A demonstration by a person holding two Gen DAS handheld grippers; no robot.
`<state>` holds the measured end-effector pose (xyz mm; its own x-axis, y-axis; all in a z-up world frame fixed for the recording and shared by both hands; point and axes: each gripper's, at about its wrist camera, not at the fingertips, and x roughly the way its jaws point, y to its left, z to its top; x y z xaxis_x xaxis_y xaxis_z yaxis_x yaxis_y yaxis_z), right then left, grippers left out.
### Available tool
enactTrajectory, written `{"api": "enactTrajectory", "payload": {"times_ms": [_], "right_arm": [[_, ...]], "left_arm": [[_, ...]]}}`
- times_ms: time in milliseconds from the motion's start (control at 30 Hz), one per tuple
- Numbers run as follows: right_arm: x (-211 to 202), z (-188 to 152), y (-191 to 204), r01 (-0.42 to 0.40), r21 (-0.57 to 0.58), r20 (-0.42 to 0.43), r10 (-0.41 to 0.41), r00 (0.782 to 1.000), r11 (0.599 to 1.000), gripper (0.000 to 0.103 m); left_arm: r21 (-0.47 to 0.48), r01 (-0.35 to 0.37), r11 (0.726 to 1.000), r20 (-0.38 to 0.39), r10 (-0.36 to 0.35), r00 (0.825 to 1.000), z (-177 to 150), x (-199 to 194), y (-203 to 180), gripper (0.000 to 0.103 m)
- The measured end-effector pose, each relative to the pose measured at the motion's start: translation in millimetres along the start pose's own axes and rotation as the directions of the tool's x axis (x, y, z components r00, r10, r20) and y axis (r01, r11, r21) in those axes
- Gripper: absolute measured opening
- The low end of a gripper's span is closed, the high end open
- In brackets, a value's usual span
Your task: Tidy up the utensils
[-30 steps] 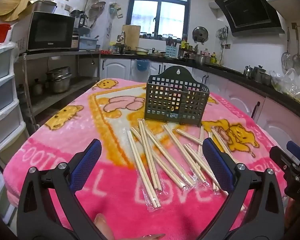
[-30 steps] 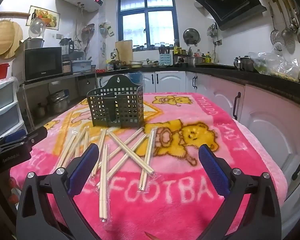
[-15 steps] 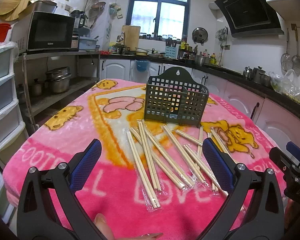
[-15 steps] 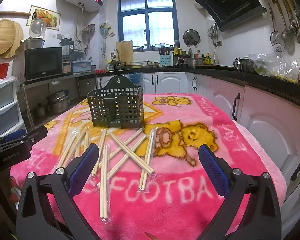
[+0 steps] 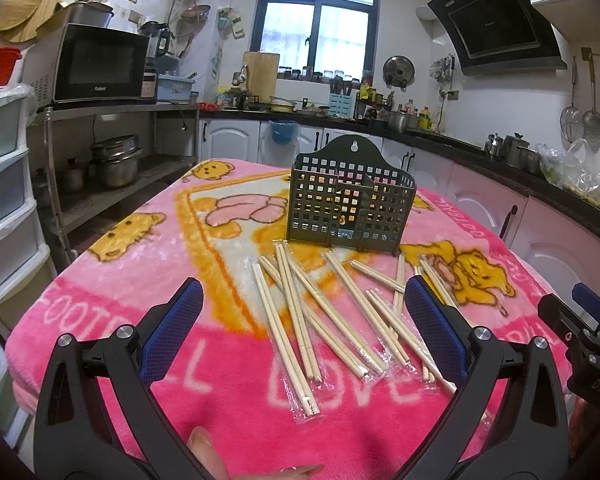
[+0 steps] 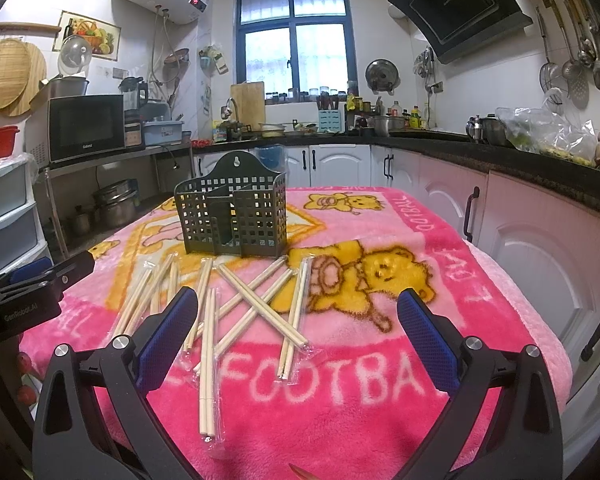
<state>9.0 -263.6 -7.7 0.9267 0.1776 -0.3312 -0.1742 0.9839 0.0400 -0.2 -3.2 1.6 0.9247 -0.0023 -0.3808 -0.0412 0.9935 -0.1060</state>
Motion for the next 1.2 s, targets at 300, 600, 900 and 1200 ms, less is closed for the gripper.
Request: {"api": "enactTrajectory", "payload": {"times_ms": [300,600,900,1200], "right_arm": [[-1,0,0,0.001,0.0,0.0,-0.001,1.0,1.0,0.097],[0,1,-3,0.004,0.005,0.0,-0.004,1.0,1.0,0.097],[1,1,-2,-0.001,0.001,-0.007,0.001,1.0,1.0,0.097],[16,2,5,-0.039,-0.034,-0.056,0.037,0.998,0.999,0.097]], "left_arm": [[0.0,0.0,1.0,0.001,0.0,1.0,0,0,0,0.093],[0.002,0.001,1.0,0.001,-0.001,1.0,1,0,-5,0.093],[0.0,0.004,1.0,0.001,-0.004,1.0,0,0,-4,0.093],[-0.079,0.019,0.997,-0.014,-0.02,1.0,6,1,9,0.093]]}}
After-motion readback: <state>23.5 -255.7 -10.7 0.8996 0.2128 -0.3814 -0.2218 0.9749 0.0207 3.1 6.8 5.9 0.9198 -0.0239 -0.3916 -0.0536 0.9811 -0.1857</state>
